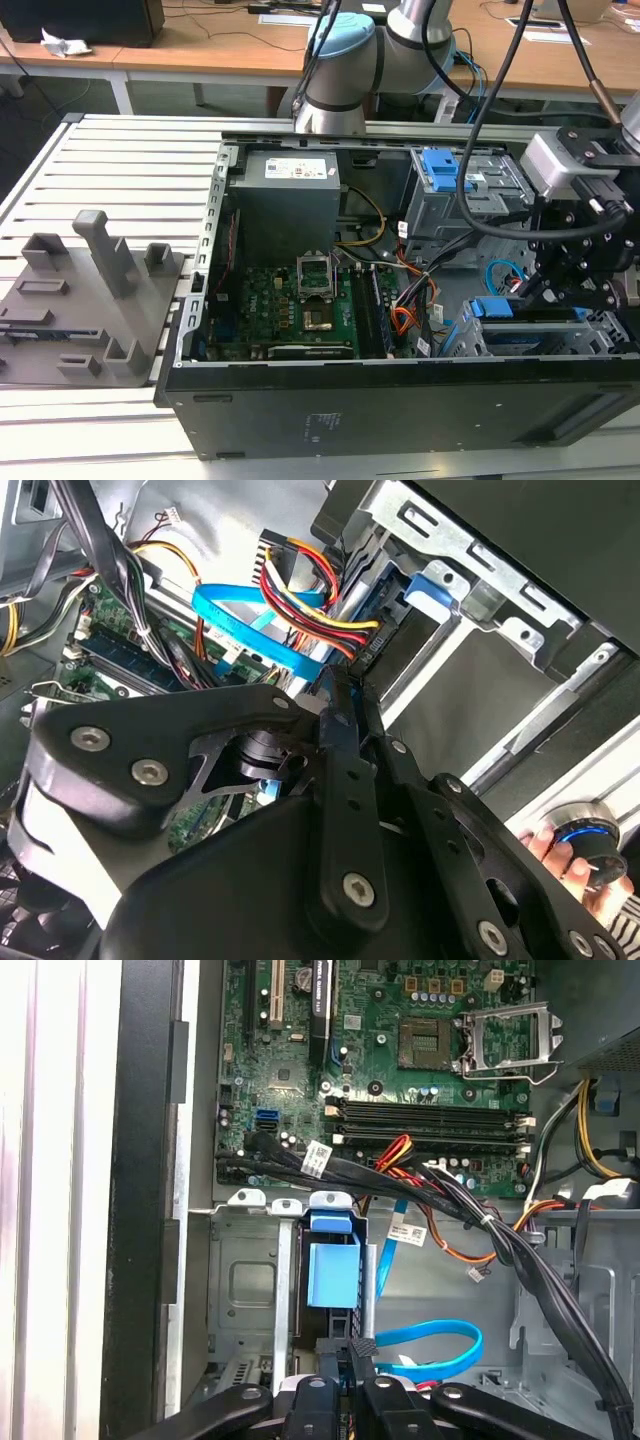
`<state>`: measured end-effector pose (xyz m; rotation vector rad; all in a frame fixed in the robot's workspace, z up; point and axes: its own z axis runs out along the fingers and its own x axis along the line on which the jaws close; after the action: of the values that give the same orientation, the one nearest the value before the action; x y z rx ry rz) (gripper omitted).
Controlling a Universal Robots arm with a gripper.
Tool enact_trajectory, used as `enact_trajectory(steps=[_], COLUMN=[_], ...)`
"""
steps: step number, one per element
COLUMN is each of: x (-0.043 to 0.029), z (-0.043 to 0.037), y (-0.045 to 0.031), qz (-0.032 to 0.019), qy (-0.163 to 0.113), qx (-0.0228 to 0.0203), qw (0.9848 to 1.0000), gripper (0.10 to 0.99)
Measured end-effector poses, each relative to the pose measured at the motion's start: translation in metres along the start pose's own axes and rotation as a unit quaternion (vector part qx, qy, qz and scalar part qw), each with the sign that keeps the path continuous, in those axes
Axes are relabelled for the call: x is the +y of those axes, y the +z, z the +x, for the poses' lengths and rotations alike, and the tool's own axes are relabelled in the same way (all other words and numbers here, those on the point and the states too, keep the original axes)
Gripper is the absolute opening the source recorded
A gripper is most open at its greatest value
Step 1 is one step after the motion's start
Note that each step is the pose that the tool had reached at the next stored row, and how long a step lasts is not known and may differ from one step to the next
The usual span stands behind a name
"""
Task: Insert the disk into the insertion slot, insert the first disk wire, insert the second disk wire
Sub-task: 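Insert the second disk wire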
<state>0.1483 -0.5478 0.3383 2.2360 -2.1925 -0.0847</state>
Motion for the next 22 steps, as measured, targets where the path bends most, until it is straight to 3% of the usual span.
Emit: enact_trajectory(steps=[3, 4, 6, 10, 11, 15, 18, 22], x=[0.0000, 0.0000, 0.0002, 0.0014, 0.0015, 0.0030, 0.0180, 0.0216], z=[0.0000, 0.0000, -0.0002, -0.0015, -0.0016, -0.0017, -0.0020, -0.0020], y=[0.0004, 0.0003, -0.0044, -0.0317, -0.0351, -0.0367, -0.0359, -0.0356], qz=[0.0000, 0.0000, 0.0000, 0.0000, 0.0000, 0.0000, 0.0000, 0.0000], qy=[0.000, 0.000, 0.000, 0.000, 0.000, 0.000, 0.000, 0.000], qx=[-0.0003, -0.0002, -0.0002, 0.0000, 0.0001, 0.0001, 0.0001, 0.0000], qw=[1.0000, 1.0000, 1.0000, 1.0000, 1.0000, 1.0000, 1.0000, 1.0000], gripper=[0.173, 0.235, 0.235, 0.220, 0.106, 0.106, 0.106, 0.106])
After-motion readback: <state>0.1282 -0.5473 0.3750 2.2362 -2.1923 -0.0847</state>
